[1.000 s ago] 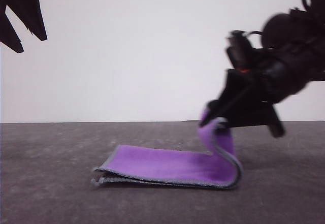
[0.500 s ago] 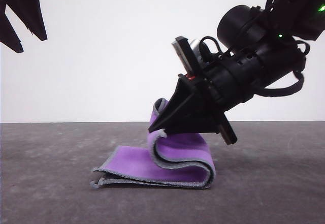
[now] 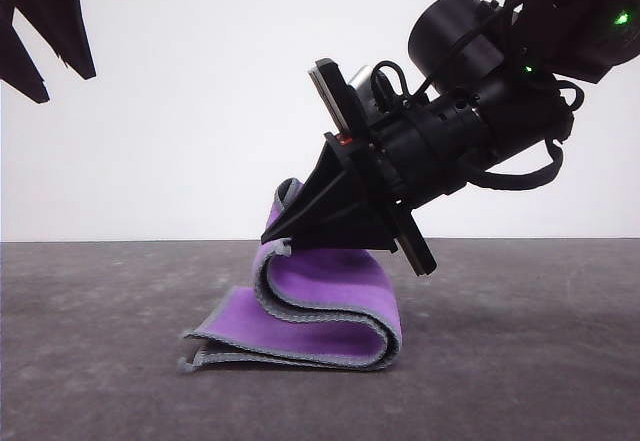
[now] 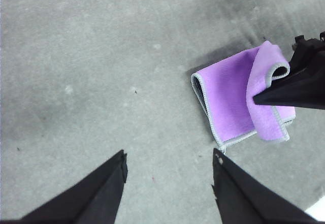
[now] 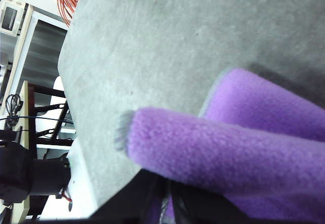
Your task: Fold clothes
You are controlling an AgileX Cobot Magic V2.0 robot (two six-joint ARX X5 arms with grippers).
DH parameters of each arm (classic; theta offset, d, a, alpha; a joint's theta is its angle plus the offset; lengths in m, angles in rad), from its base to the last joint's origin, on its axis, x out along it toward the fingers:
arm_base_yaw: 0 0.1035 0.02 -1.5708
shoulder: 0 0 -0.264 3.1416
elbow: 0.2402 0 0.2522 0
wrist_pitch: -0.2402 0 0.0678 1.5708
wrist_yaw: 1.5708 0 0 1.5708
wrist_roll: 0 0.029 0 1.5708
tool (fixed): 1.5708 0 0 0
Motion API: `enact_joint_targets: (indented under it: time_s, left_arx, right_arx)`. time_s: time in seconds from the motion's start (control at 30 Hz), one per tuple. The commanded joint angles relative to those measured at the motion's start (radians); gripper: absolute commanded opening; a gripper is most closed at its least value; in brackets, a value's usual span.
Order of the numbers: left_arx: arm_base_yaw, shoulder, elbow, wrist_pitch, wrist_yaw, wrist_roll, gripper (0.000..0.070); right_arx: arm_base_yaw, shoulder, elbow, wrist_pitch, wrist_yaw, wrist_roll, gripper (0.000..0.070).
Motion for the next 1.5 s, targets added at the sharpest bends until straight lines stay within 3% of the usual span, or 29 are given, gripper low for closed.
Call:
enact_joint_targets:
  time_s: [0.0,0.1,0.13,0.27,0.67,0.9,1.07,1.2,1.27,1.33,1.47]
  left_arx:
    - [-0.003,0.005,0.011,0.006,-0.001,-0.003,0.0319]
    - [-0.003,0.005,0.011,0.006,-0.001,-0.003,0.0319]
    - [-0.003,0.005,0.011,0.006,-0.001,-0.003,0.0319]
    - [-0.003,0.005,0.011,0.006,-0.001,-0.003,0.0319]
    - [-0.003,0.005,0.011,0.006,-0.001,-0.003,0.0319]
    - [-0.003,0.005,0.011,0.006,-0.001,0.002,0.0319]
    - [-0.003,0.005,0.011,0.007,-0.001,0.009,0.0319]
    - [-0.002,0.005,0.011,0.012,-0.001,0.036,0.0319]
    - [-0.002,0.005,0.011,0.023,-0.001,0.039,0.0319]
    - [-0.002,0.005,0.011,0.044,-0.001,0.039,0.0319]
    - [-0.002,0.005,0.011,0.086,-0.001,0.039,0.0319]
  right_arx:
    - [0.010,0.025,0.011,0.010,-0.003,0.011,0.0007]
    - [0.011,0.025,0.011,0.010,-0.009,0.010,0.0039]
    - [0.011,0.025,0.011,0.011,-0.013,0.010,0.0096]
    - [0.012,0.025,0.011,0.010,-0.043,0.011,0.0430]
    - [0.012,0.025,0.011,0.011,-0.049,0.011,0.0435]
    - [-0.039,0.016,0.053,0.004,-0.218,0.003,0.0435]
    - [-0.107,-0.013,0.108,-0.035,-0.236,-0.012,0.0434]
    - [-0.174,-0.050,0.150,-0.162,-0.224,-0.109,0.0434]
    - [-0.219,-0.076,0.173,-0.275,-0.178,-0.204,0.0433]
    - [-0.261,-0.106,0.195,-0.413,-0.070,-0.316,0.0432]
    - [-0.319,-0.176,0.223,-0.664,0.256,-0.524,0.0432]
